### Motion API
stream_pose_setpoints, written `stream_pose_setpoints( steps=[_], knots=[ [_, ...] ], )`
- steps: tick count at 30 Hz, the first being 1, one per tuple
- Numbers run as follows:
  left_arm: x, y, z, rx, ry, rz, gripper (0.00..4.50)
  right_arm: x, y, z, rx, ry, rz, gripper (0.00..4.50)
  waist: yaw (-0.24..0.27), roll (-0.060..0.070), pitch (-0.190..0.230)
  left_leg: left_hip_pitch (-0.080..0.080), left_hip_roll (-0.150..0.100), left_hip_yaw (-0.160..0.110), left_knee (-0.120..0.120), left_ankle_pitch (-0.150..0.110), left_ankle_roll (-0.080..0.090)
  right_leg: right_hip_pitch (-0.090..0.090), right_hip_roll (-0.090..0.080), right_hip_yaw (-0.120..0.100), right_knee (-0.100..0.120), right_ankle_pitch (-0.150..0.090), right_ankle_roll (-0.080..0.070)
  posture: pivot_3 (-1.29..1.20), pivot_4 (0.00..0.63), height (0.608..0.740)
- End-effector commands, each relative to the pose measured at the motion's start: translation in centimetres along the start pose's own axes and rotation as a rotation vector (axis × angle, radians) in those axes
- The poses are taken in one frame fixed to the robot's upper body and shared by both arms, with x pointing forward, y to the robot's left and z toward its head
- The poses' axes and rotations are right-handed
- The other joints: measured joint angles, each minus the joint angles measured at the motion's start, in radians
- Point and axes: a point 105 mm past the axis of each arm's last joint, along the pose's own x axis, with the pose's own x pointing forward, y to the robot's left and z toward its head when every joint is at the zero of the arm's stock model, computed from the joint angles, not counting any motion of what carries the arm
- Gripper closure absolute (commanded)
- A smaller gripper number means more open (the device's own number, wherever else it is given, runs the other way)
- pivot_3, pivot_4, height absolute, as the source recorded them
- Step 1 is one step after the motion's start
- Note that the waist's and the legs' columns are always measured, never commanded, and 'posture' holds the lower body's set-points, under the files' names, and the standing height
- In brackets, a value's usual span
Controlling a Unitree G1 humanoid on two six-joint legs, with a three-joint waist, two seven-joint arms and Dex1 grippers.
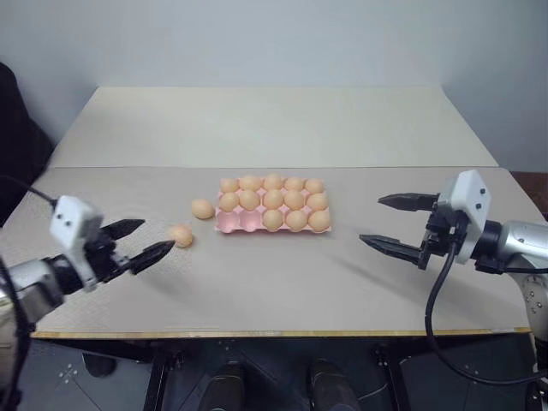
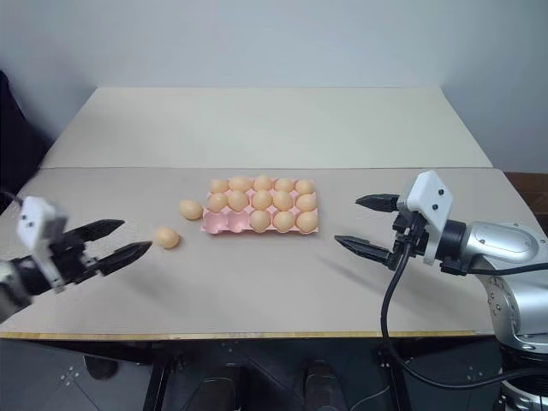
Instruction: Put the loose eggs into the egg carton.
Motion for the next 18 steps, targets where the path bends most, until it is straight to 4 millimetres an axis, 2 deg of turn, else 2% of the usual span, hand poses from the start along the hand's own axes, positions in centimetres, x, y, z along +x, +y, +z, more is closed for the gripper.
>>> stream_pose_setpoints(
  steps=[1,8,16,18],
  knots=[
    [0.7,-0.5,0.4,0.004,0.012,0.057,0.00,-0.5,0.0,1.5,-0.041,-0.030,-0.012,0.02,-0.005,0.000,0.000,0.000,0.000,0.000,0.000,0.000,0.000,-0.001,0.000,0.000,0.000,0.000,0.000,0.00,0.150,0.740],
    [4.3,-1.3,-1.3,-0.055,0.102,0.096,0.00,-0.5,0.1,2.0,-0.044,-0.041,-0.025,0.02,0.004,-0.001,0.000,0.000,-0.001,0.000,0.000,0.000,0.000,0.001,0.000,0.000,0.000,0.000,0.000,0.00,0.150,0.740],
    [7.1,0.6,-3.6,-0.045,0.226,0.229,0.00,-0.9,0.5,2.0,-0.034,-0.046,-0.060,0.02,0.003,-0.001,0.000,-0.001,-0.001,0.000,0.000,0.000,0.000,0.000,0.000,0.000,0.000,0.000,0.000,0.00,0.150,0.740],
    [7.5,0.8,-3.7,-0.034,0.236,0.222,0.38,-0.9,0.4,2.1,-0.033,-0.049,-0.076,0.00,0.003,-0.001,0.000,-0.001,-0.001,0.000,0.000,0.000,0.000,-0.001,0.000,0.000,0.000,0.000,0.000,0.00,0.150,0.740]
  ],
)
